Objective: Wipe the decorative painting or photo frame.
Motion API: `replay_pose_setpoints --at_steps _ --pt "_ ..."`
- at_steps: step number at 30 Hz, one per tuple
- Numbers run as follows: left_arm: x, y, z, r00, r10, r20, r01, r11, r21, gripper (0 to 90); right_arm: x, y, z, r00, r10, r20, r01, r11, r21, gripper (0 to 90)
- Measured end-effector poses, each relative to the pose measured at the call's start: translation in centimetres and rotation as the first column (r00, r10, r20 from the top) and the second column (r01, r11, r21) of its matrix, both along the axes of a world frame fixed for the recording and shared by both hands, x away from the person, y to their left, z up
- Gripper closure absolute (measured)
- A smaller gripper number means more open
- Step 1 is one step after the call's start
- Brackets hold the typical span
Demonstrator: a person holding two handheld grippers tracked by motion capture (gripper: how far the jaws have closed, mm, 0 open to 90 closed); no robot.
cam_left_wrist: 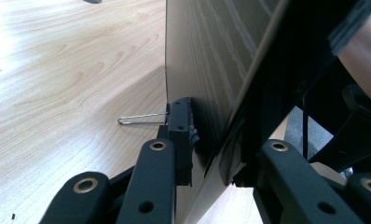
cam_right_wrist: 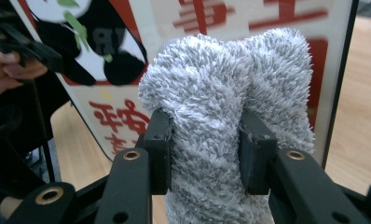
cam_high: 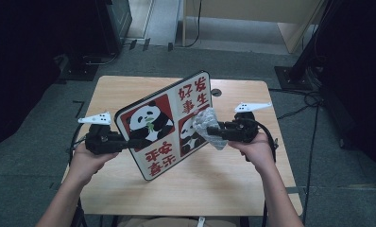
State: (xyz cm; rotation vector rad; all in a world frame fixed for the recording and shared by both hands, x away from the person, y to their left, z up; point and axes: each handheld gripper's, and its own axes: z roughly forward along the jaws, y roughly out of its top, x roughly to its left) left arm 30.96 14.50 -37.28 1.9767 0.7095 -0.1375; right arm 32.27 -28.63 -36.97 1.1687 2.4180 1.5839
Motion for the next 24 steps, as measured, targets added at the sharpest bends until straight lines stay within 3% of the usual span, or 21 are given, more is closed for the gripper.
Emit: replay_pose_setpoints --at_steps 9,16,24 --pt "0.0 0.0 0.0 1.0000 0.003 0.004 -0.003 1.0000 0.002 75.3 0.5 0.7 3.5 0.9979 0.013 0.064 -0.015 1.000 0.018 62.6" --pt "0.1 0.0 0.0 1.0000 0.003 -0.002 -0.003 1.0000 -0.004 75.3 1.2 1.9 7.1 0.9921 0.031 0.122 -0.035 0.999 0.034 62.5" --pt "0.2 0.1 -0.1 1.0000 0.001 -0.007 -0.001 1.0000 -0.007 75.3 2.2 3.1 10.0 0.9835 0.043 0.176 -0.052 0.997 0.050 62.4"
